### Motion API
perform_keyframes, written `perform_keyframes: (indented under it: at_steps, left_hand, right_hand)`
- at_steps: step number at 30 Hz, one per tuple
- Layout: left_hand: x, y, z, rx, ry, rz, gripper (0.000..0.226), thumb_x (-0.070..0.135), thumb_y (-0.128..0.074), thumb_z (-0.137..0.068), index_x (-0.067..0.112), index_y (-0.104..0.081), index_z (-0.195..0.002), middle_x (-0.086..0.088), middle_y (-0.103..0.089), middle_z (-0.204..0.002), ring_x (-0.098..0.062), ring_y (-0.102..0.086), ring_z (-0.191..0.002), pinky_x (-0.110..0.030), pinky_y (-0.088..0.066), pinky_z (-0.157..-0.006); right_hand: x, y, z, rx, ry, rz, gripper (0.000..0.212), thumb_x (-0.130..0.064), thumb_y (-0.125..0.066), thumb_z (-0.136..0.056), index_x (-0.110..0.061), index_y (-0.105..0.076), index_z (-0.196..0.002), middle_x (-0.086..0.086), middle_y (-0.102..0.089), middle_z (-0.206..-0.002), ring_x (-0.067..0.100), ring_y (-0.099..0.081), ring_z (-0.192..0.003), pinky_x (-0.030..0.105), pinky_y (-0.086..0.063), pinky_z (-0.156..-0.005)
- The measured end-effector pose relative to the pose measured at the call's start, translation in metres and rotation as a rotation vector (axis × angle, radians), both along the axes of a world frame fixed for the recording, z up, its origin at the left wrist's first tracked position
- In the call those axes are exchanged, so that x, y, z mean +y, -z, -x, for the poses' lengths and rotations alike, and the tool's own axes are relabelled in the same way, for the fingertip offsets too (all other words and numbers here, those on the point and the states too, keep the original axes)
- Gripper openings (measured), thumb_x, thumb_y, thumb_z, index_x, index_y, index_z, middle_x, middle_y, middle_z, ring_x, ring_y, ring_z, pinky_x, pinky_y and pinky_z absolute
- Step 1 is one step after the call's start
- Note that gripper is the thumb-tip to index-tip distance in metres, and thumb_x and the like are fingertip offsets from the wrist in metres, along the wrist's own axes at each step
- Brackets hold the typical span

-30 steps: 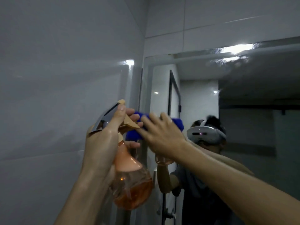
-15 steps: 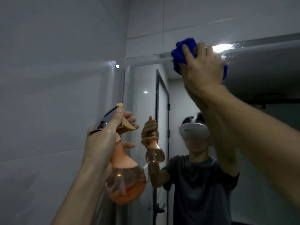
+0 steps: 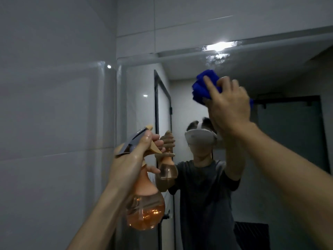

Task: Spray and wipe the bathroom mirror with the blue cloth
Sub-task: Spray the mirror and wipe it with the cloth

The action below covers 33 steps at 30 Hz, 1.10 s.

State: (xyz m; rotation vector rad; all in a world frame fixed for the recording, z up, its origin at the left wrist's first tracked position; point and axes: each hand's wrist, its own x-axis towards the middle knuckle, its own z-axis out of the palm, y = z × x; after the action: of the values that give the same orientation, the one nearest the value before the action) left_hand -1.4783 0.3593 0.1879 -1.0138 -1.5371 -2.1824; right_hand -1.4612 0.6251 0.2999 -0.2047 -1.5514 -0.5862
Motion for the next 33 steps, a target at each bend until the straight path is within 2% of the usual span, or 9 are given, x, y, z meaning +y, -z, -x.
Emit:
perform_keyframes:
  at_steps: [4,7,10,15,18,21,27,30,33]
  left_hand:
    - [0.027,0.01,-0.027,-0.013,0.078,0.03,0.029,0.037,-0.06,-0.094,0.012,-0.075,-0.098,-0.005,-0.078,-0.093,-0.018,-0.076,-0.084,-0.033,-0.058,-0.054]
    - [0.053,0.013,-0.052,-0.002,0.117,0.065,0.032,0.039,-0.059,-0.095,0.011,-0.074,-0.1,-0.003,-0.078,-0.094,-0.019,-0.075,-0.087,-0.033,-0.058,-0.056]
    - [0.084,0.018,-0.079,-0.013,0.178,0.067,0.031,0.039,-0.06,-0.095,0.011,-0.074,-0.1,-0.005,-0.078,-0.095,-0.027,-0.074,-0.09,-0.033,-0.056,-0.054]
    - [0.14,0.034,-0.122,-0.069,0.298,0.076,0.034,0.038,-0.063,-0.093,0.008,-0.074,-0.103,-0.01,-0.077,-0.098,-0.029,-0.074,-0.094,-0.03,-0.053,-0.052]
    - [0.18,0.043,-0.146,-0.09,0.347,0.098,0.034,0.04,-0.063,-0.092,0.009,-0.073,-0.104,-0.01,-0.077,-0.099,-0.027,-0.074,-0.094,-0.031,-0.054,-0.054]
    - [0.223,0.052,-0.168,-0.074,0.336,0.117,0.035,0.04,-0.063,-0.092,0.01,-0.073,-0.105,-0.009,-0.077,-0.099,-0.026,-0.074,-0.095,-0.034,-0.055,-0.056]
    - [0.304,0.068,-0.212,-0.114,0.422,0.174,0.035,0.033,-0.059,-0.095,0.003,-0.069,-0.112,-0.01,-0.076,-0.101,-0.023,-0.074,-0.093,-0.03,-0.056,-0.049]
    - [0.341,0.077,-0.224,-0.07,0.342,0.214,0.036,0.041,-0.061,-0.094,0.009,-0.071,-0.108,-0.008,-0.076,-0.099,-0.028,-0.074,-0.09,-0.041,-0.059,-0.061]
    - [0.371,0.087,-0.232,-0.057,0.289,0.247,0.036,0.047,-0.06,-0.093,0.016,-0.072,-0.106,-0.008,-0.075,-0.097,-0.033,-0.074,-0.085,-0.053,-0.06,-0.071]
  right_hand:
    - [0.056,0.003,-0.068,0.044,-0.082,0.266,0.053,-0.035,-0.051,-0.098,-0.021,-0.035,-0.146,0.021,-0.043,-0.121,0.04,-0.049,-0.098,0.046,-0.043,-0.073]
    - [0.086,0.014,-0.119,0.119,-0.3,0.465,0.043,-0.041,-0.044,-0.099,-0.024,-0.043,-0.138,0.015,-0.041,-0.121,0.032,-0.051,-0.093,0.04,-0.041,-0.073]
    - [0.112,0.03,-0.166,0.168,-0.42,0.568,0.038,-0.046,-0.042,-0.099,-0.026,-0.048,-0.131,0.007,-0.039,-0.114,0.022,-0.052,-0.085,0.041,-0.047,-0.078]
    - [0.163,0.067,-0.237,0.159,-0.469,0.641,0.036,-0.041,-0.043,-0.101,-0.021,-0.053,-0.128,0.003,-0.04,-0.11,0.009,-0.042,-0.077,0.029,-0.037,-0.077]
    - [0.197,0.087,-0.274,0.132,-0.419,0.669,0.035,-0.046,-0.04,-0.1,-0.022,-0.054,-0.121,0.009,-0.049,-0.107,0.017,-0.046,-0.083,0.035,-0.04,-0.075]
    - [0.23,0.107,-0.306,0.099,-0.421,0.725,0.033,-0.045,-0.039,-0.101,-0.022,-0.052,-0.12,0.011,-0.048,-0.108,0.019,-0.049,-0.087,0.038,-0.042,-0.08]
    - [0.296,0.136,-0.351,0.091,-0.407,0.724,0.035,-0.044,-0.04,-0.101,-0.016,-0.052,-0.118,0.012,-0.048,-0.107,0.018,-0.049,-0.085,0.037,-0.04,-0.075]
    - [0.326,0.144,-0.364,0.102,-0.443,0.752,0.035,-0.047,-0.039,-0.1,-0.019,-0.053,-0.115,0.011,-0.048,-0.109,0.022,-0.053,-0.09,0.042,-0.046,-0.08]
    - [0.345,0.15,-0.372,0.092,-0.481,0.759,0.035,-0.045,-0.04,-0.101,-0.017,-0.053,-0.115,0.012,-0.048,-0.11,0.021,-0.053,-0.088,0.036,-0.043,-0.079]
